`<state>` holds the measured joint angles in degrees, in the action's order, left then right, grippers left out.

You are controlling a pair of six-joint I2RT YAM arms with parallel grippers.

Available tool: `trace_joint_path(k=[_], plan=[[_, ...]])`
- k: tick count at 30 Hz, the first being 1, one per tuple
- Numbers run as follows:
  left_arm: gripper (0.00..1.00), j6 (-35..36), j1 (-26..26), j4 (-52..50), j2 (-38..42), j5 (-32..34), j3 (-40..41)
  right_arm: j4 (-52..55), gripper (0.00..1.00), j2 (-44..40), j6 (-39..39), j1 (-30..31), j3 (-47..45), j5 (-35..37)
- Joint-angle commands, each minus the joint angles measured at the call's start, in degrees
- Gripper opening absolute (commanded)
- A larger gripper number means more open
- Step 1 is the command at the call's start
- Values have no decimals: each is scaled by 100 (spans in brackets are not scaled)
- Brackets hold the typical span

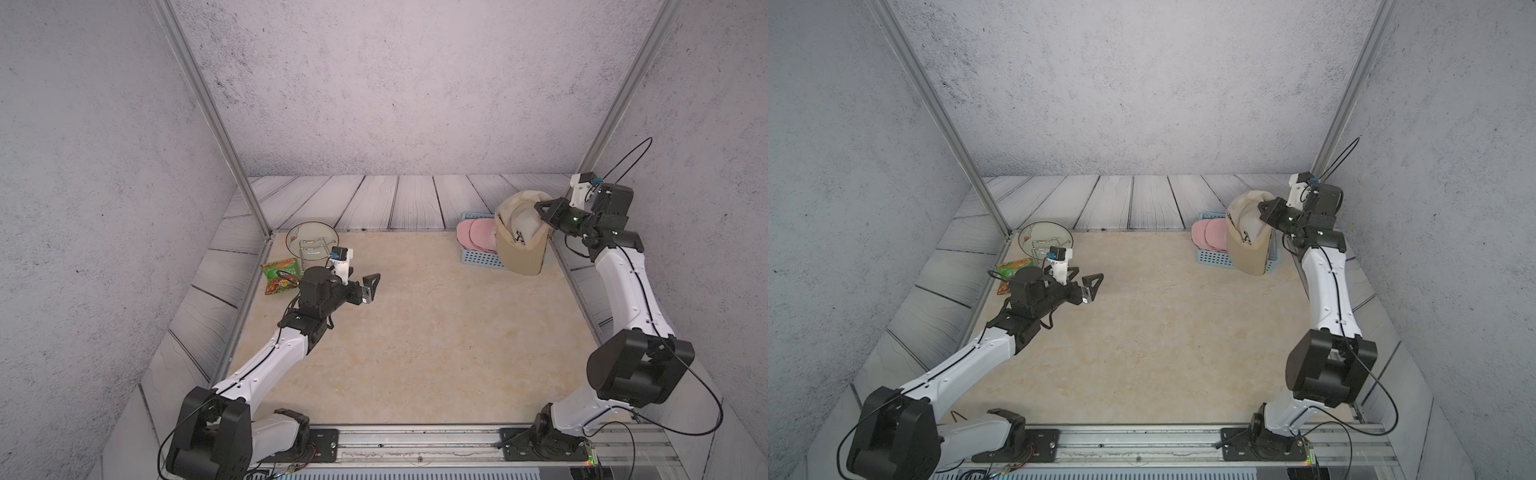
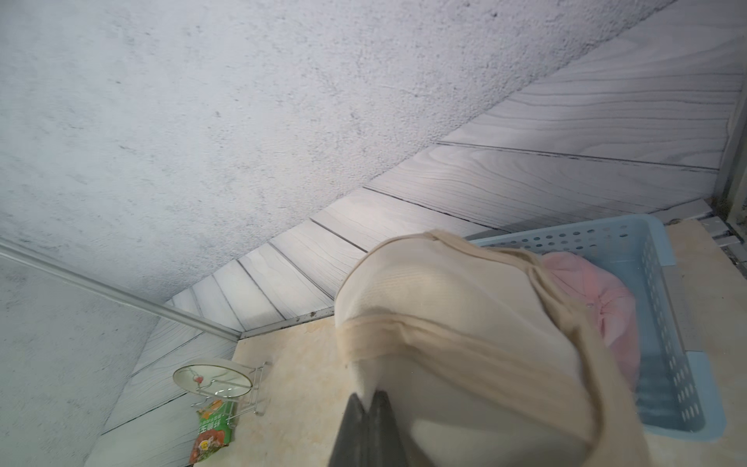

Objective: Turn the baseball cap inside out
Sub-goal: Pick up the baseball cap from the basket, then turn over the baseball cap.

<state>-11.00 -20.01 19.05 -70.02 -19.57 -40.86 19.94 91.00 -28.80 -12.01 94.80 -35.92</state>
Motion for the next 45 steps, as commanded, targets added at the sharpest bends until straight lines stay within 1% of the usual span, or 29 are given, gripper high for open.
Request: trace_joint_path(k=[1, 5, 7, 8, 11, 14, 17, 21, 23, 26, 31, 36, 38, 40, 42, 45], plan=[[98, 970, -277, 560, -262, -478, -120, 107, 0, -582, -123, 19, -59, -539], [98, 1752, -823, 995, -575, -898, -150, 327, 0, -951, -357, 176, -69, -828], [98, 2303, -1206, 1212, -719, -925, -150, 312, 0, -1164, -551, 220, -185, -869], [98, 2611, -1422, 1306, -799, -835, -157, 308, 0, -1259, -647, 245, -244, -914], [98, 3325, -2016, 1751, -1073, -410, -141, 287, 0, -1533, -969, 340, -471, -969], [98, 3809, -2542, 2519, -1384, 226, -64, 269, 0, -1835, -1298, 563, -778, -758], [98, 4066, -2937, 3272, -1693, 680, 5, 246, 0, -2137, -1524, 948, -1126, -279], [98, 4663, -3557, 4140, -2196, 1524, 8, 88, 0, -2438, -1814, 1640, -1571, 477], [98, 4891, -3774, 4560, -2438, 1909, -8, 16, 0, -2528, -1951, 1863, -1735, 757], [98, 5073, -3971, 5194, -2806, 2138, 14, -83, 0, -2616, -2134, 2036, -1904, 1029], [98, 5038, -4274, 5865, -3284, 2593, -68, -134, 0, -2701, -2240, 2355, -2060, 1518], [98, 5381, -4525, 6126, -3774, 3609, -529, -201, 0, -2661, -2356, 2606, -2111, 1582], [98, 5420, -4553, 6144, -3935, 4088, -756, -193, 0, -2642, -2346, 2734, -2106, 1632], [98, 5295, -4549, 6139, -4047, 4482, -955, -168, 0, -2623, -2333, 2830, -2119, 1664], [98, 5262, -4554, 6140, -4155, 4705, -1118, -178, 0, -2627, -2352, 2887, -2172, 1688], [98, 5182, -4547, 6146, -4270, 4668, -1255, -261, 0, -2649, -2402, 2963, -2282, 1747]])
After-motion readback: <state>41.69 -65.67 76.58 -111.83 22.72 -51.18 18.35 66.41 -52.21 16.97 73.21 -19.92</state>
